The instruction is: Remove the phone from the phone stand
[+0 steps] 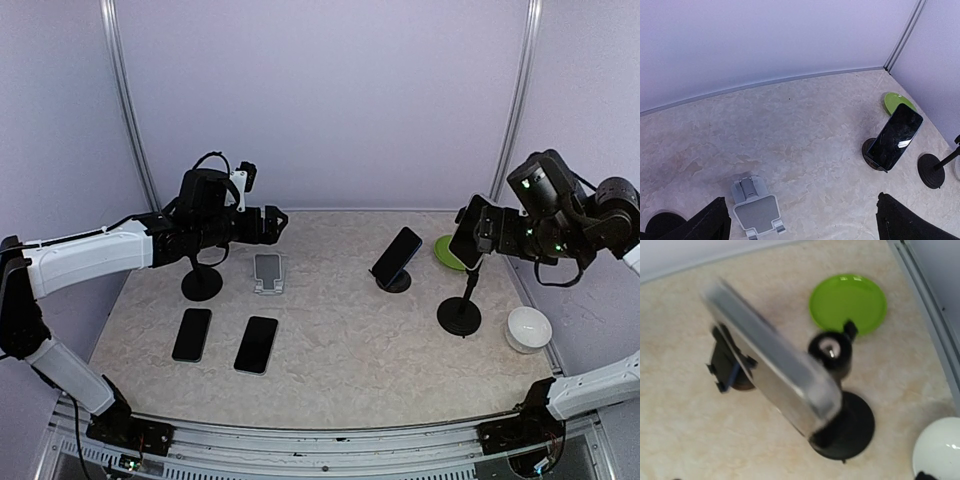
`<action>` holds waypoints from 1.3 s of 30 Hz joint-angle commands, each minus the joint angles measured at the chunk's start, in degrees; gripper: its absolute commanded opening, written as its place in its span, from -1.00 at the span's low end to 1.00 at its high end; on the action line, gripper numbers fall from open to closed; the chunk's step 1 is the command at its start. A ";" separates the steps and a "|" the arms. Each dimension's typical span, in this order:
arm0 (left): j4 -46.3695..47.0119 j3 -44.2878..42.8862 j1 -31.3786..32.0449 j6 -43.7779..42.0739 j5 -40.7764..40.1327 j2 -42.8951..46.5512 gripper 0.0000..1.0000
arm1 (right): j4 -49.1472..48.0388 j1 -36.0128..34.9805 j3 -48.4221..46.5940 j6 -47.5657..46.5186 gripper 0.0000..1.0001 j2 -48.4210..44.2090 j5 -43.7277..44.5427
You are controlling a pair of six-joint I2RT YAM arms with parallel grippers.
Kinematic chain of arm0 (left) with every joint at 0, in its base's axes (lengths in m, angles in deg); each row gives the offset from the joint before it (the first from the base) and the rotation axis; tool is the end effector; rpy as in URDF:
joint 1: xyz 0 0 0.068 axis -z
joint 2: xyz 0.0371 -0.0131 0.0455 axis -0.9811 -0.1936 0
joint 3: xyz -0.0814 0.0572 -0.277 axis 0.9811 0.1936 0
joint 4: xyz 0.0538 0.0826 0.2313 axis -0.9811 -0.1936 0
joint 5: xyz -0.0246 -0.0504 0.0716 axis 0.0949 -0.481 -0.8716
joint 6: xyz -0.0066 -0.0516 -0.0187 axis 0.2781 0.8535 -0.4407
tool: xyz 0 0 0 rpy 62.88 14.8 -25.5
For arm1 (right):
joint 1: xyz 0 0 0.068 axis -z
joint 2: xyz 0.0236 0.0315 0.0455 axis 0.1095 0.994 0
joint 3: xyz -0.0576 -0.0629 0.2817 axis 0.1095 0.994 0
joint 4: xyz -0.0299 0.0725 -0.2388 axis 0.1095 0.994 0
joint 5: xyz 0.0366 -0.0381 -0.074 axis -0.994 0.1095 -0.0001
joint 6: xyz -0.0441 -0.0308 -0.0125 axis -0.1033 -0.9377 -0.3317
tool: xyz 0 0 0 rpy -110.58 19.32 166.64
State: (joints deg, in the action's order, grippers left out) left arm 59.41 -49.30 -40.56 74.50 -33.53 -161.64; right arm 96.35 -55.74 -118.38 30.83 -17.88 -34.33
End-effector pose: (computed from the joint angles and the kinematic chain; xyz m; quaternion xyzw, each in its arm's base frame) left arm 0.2730 -0.2091 0.3319 0.1340 0.8248 -0.1953 0.5135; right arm 0.1111 0.0957 0.4327 0.1211 0.8913 0.0633 0.4324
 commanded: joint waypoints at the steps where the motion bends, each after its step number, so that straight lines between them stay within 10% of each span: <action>1: 1.59 -1.03 0.29 -0.92 1.18 1.09 0.98 | -4.88 0.00 5.62 -3.05 1.00 -3.41 -1.79; 26: 1.44 -3.50 0.83 -1.56 0.30 1.82 0.98 | -27.44 26.95 17.46 -27.14 0.98 -3.37 -31.70; 39: 1.68 -4.16 0.79 -1.96 0.62 1.78 0.98 | -32.56 30.55 21.04 -31.95 0.25 -3.73 -42.71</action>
State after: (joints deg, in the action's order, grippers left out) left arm 59.80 -51.69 -39.79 73.38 -32.55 -161.25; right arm 66.36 -26.06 -98.05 0.34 -20.53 -73.70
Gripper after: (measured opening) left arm 0.988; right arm 0.670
